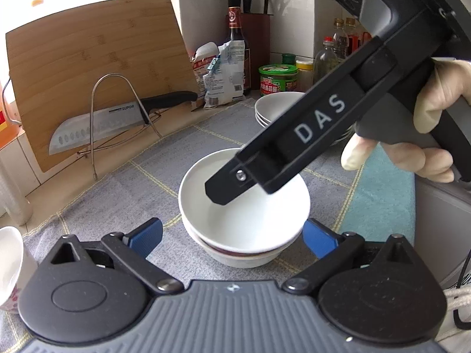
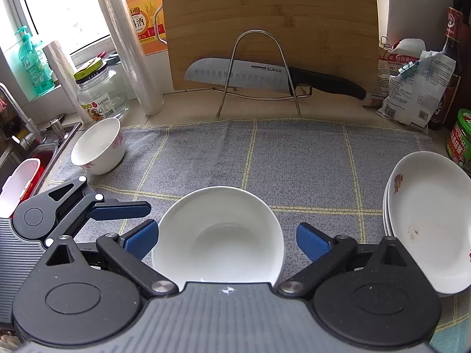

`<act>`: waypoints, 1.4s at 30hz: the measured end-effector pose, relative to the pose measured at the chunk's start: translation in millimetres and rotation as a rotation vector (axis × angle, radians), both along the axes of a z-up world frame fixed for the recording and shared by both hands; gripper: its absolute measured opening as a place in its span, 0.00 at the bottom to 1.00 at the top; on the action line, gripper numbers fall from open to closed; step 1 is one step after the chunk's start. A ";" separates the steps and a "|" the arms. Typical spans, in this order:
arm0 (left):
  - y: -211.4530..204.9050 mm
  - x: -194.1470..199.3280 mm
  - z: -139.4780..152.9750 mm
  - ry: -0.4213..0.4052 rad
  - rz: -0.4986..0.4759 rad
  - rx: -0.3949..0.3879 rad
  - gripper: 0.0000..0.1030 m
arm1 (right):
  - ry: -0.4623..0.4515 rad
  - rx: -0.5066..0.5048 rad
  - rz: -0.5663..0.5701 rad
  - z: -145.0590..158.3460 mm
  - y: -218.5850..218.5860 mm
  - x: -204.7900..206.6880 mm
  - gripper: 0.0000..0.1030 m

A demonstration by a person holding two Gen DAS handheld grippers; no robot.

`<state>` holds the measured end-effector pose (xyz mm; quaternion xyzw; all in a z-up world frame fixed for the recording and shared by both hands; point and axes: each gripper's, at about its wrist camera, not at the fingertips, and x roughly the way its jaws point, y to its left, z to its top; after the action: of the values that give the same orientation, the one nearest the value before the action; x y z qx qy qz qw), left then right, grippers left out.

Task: Organize plates and bowls
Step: 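Lower the pink-flowered bowl into the white bowl and open the right tool, then move the right tool away from the nested bowls toward the remaining bowl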

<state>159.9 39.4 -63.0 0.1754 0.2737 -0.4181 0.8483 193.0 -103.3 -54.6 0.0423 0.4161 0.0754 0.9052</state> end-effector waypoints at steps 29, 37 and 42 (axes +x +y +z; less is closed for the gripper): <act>71.1 -7.1 -3.5 0.004 0.297 -0.082 0.98 | -0.097 -0.080 0.015 7.3 39.1 11.8 1.00; 91.2 -18.6 -4.1 0.016 0.504 -0.086 0.99 | -0.110 -0.070 0.129 11.9 55.0 7.2 1.00; 99.0 -23.9 -0.7 0.047 0.651 -0.030 0.99 | -0.137 -0.046 0.254 8.7 62.0 12.1 1.00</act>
<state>136.0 138.4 -63.6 0.0562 0.3288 -0.1327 0.9333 205.1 -41.3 -45.9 -0.0367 0.3571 0.1827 0.9153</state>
